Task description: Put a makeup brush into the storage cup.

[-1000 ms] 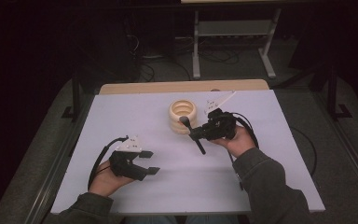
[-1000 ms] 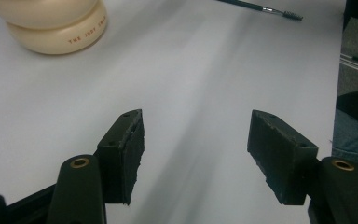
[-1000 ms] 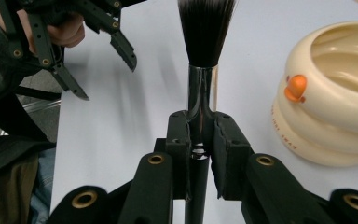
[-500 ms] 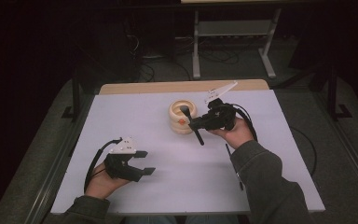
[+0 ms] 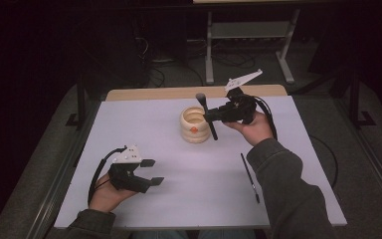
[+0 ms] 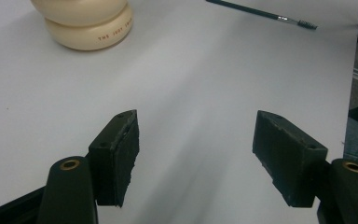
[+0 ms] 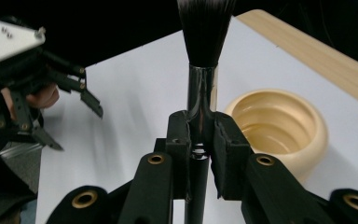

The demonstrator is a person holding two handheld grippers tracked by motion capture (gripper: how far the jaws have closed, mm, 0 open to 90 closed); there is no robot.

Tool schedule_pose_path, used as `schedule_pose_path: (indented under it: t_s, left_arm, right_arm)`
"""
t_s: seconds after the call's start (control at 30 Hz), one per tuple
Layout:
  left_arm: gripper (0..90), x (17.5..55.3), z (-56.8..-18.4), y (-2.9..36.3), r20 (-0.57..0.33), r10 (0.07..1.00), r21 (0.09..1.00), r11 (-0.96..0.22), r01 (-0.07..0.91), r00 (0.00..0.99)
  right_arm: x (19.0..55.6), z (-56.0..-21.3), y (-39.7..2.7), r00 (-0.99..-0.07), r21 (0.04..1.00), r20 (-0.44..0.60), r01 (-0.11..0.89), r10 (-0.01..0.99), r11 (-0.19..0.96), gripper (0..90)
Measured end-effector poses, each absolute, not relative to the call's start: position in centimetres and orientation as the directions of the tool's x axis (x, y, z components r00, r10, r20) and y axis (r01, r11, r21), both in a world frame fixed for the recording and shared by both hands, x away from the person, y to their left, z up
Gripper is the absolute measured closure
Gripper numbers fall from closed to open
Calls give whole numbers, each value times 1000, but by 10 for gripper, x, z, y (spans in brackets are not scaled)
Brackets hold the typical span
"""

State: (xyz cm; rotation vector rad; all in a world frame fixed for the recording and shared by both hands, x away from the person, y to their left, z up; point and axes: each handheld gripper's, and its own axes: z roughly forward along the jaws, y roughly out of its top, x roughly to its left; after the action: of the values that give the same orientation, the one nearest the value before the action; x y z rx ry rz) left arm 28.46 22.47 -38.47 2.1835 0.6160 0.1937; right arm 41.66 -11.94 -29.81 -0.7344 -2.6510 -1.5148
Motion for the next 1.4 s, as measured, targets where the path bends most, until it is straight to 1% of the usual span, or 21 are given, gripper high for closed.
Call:
schedule_pose_path:
  t_s: [0.27,0.57,0.63,0.83,1.3,1.4]
  left_arm:
    - [307,285,-386,227,-76,498,767,-525,369,864]
    - [302,288,-385,228,-53,491,766,-539,351,869]
    - [300,287,-386,228,-70,500,766,-527,367,863]
    - [300,287,-385,230,-65,499,769,-526,362,864]
    - [296,286,-383,234,-66,507,780,-512,361,860]
    - [282,287,-383,235,-60,513,779,-512,362,856]
  right_arm:
    - [433,-290,-112,-881,809,219,404,419,426,769]
    - [450,-275,-103,-871,816,207,405,445,413,769]
    - [454,-272,-101,-869,819,201,402,452,409,769]
    - [467,-266,-93,-857,825,203,411,474,388,770]
    - [487,-280,-77,-825,835,217,434,523,338,770]
    - [490,-285,-76,-819,837,218,437,531,330,770]
